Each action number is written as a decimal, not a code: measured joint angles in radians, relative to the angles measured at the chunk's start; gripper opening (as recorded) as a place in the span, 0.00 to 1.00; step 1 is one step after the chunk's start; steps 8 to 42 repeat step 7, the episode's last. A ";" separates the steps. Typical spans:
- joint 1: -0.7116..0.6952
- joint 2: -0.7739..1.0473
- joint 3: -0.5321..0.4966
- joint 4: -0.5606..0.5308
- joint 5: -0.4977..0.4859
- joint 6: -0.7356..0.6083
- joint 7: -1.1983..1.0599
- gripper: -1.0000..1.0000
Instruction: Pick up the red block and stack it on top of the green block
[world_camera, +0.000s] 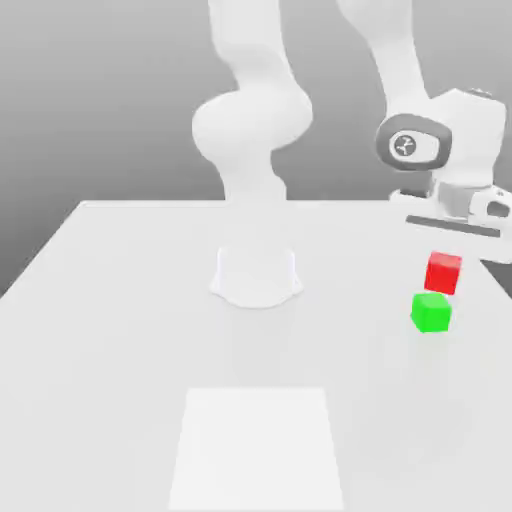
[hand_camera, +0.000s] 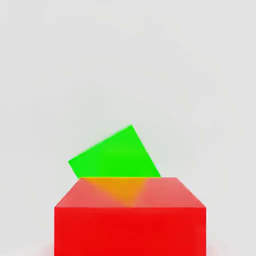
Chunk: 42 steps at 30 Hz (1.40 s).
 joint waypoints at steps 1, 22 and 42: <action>-0.002 0.018 0.001 -0.001 -0.007 0.019 0.005 0.00; 0.001 0.107 0.005 -0.010 -0.015 0.117 0.010 1.00; 0.001 0.107 0.005 -0.010 -0.015 0.117 0.010 1.00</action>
